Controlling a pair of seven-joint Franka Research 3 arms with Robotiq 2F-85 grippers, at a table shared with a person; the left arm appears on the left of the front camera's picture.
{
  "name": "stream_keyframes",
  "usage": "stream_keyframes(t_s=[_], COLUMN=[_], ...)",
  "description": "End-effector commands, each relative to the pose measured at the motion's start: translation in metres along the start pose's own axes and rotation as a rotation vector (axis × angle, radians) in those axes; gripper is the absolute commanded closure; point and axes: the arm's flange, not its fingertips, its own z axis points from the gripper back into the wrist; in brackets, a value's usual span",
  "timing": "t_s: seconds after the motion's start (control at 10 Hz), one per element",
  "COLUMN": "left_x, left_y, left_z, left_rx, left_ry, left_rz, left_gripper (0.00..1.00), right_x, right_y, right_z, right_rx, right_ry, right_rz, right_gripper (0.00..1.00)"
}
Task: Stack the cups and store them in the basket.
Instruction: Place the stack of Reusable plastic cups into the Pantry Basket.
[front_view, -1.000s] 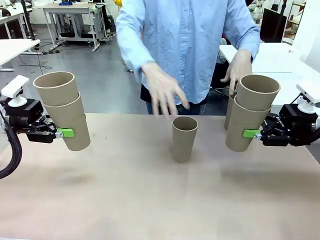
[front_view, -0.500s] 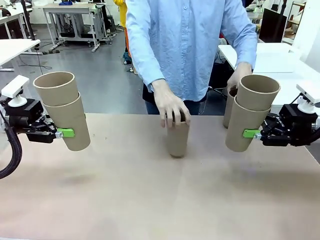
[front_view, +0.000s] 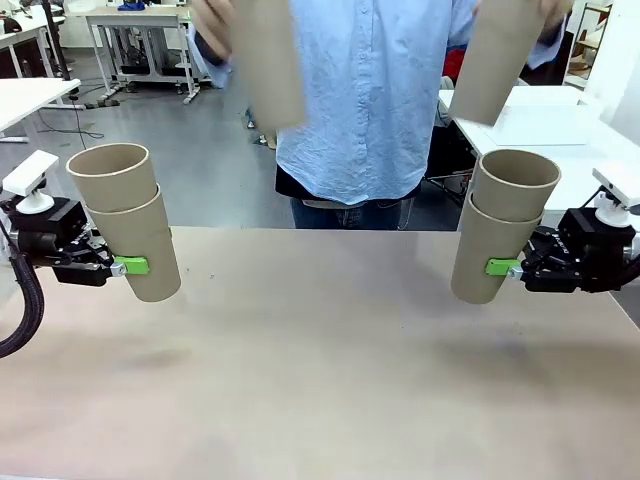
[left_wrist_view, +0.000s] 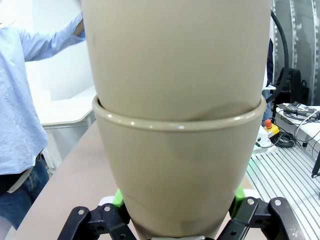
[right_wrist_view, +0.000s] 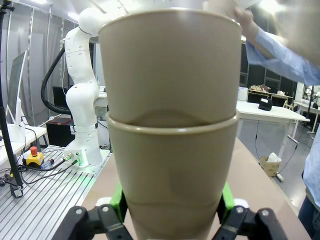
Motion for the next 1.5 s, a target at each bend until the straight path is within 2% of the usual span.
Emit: stream_keyframes(t_s=[0.0, 1.4], left_x=[0.0022, 0.0022], left_y=[-0.0004, -0.0004], left_z=[0.0, 0.0], left_rx=[-0.001, -0.001], left_ry=[-0.001, -0.001], left_rz=[-0.004, -0.004], left_gripper=[0.15, 0.15], right_x=[0.0035, 0.0035], right_y=[-0.0002, -0.0002], right_z=[0.0001, 0.0001], right_rx=[-0.003, -0.003], right_ry=[0.0, 0.0], right_rz=[0.012, 0.012], right_gripper=[0.15, 0.15])
